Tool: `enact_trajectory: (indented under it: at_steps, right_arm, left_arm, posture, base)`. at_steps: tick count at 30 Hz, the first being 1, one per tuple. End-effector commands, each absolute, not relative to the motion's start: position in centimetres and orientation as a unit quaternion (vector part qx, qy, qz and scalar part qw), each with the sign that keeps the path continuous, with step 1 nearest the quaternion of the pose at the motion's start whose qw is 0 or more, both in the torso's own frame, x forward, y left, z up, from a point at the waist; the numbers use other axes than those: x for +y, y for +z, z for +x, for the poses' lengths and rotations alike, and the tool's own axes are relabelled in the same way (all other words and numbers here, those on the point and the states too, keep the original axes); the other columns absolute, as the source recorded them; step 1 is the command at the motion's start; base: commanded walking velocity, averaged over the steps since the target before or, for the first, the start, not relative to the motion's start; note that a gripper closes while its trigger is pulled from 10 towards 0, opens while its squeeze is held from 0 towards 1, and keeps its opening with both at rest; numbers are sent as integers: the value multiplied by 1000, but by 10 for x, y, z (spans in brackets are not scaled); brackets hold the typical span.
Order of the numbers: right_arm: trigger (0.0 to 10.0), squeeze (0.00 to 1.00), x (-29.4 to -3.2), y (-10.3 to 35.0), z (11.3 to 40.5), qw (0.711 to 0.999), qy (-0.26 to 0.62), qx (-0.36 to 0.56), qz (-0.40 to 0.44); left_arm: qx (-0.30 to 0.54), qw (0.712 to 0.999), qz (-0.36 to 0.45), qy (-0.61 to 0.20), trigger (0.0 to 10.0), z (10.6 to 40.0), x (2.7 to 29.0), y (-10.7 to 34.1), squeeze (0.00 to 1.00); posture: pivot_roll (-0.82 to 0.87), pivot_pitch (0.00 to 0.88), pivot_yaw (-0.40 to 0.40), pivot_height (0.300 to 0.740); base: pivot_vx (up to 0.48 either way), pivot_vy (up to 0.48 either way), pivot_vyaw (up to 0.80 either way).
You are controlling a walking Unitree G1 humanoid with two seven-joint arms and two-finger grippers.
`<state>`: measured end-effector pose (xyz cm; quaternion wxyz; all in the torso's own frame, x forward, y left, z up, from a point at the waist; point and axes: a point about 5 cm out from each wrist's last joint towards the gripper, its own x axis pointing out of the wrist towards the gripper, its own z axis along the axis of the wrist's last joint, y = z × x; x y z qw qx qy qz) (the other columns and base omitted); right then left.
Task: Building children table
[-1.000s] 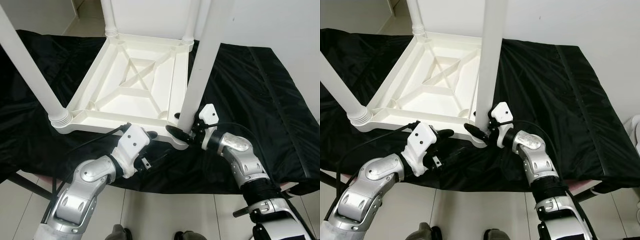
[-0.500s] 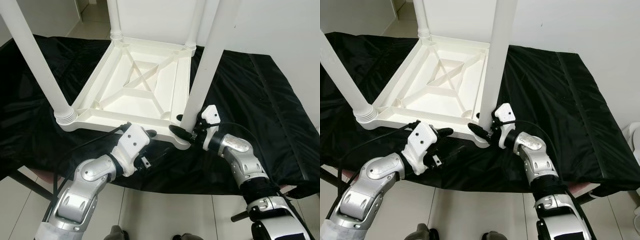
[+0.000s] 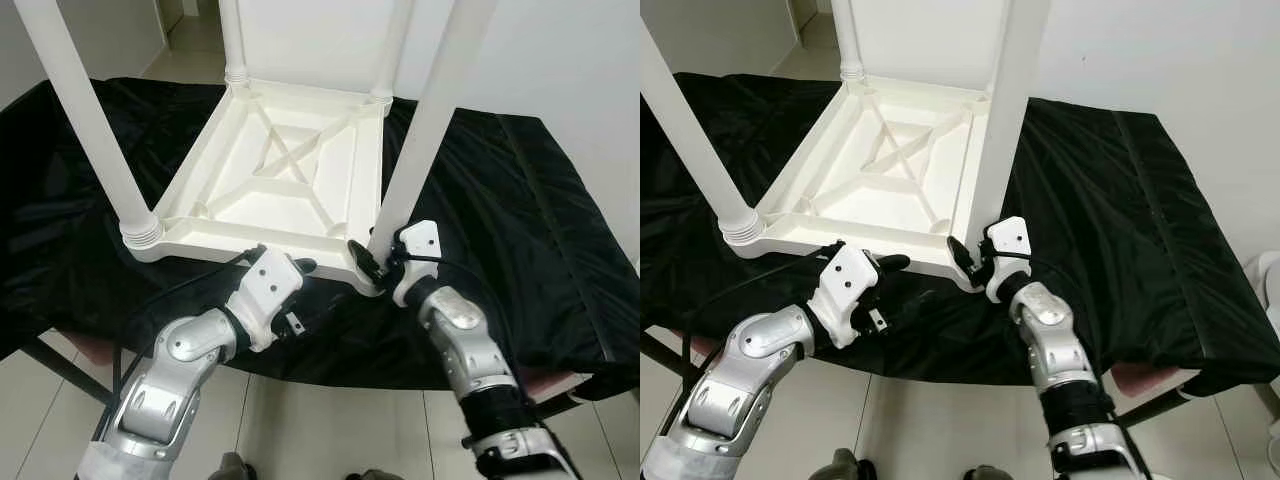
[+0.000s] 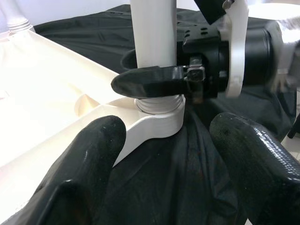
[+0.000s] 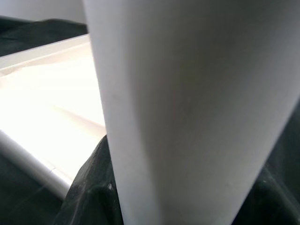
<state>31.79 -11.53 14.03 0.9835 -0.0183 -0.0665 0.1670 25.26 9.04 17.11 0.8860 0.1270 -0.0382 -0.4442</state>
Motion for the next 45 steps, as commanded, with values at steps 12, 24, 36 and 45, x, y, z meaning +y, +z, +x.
enact_trajectory:
  at_steps: [12, 24, 36, 45]
  right_arm:
    - [10000, 0, -116, 128, 304, 999, -8, -43, 0]
    - [10000, 1000, -115, 140, 296, 995, 40, -95, 10]
    - [10000, 0, -128, 151, 301, 970, 219, -104, 4]
    - [10000, 0, -134, 151, 309, 928, 357, -81, -73]
  left_arm:
    - [-40, 903, 124, -410, 10000, 251, 88, 165, 0]
    - [-40, 904, 122, -408, 10000, 251, 88, 165, 0]
    - [-47, 904, 128, -406, 10000, 252, 89, 170, 0]
    - [-41, 902, 130, -410, 10000, 250, 90, 169, 0]
  posture:
    - [-109, 65, -19, 740]
    - [-108, 73, -19, 740]
    - [-104, 90, -14, 740]
    - [-99, 105, 4, 740]
  base:
    - [0, 0, 0]
    - [0, 0, 0]
    - [0, 0, 0]
    - [0, 0, 0]
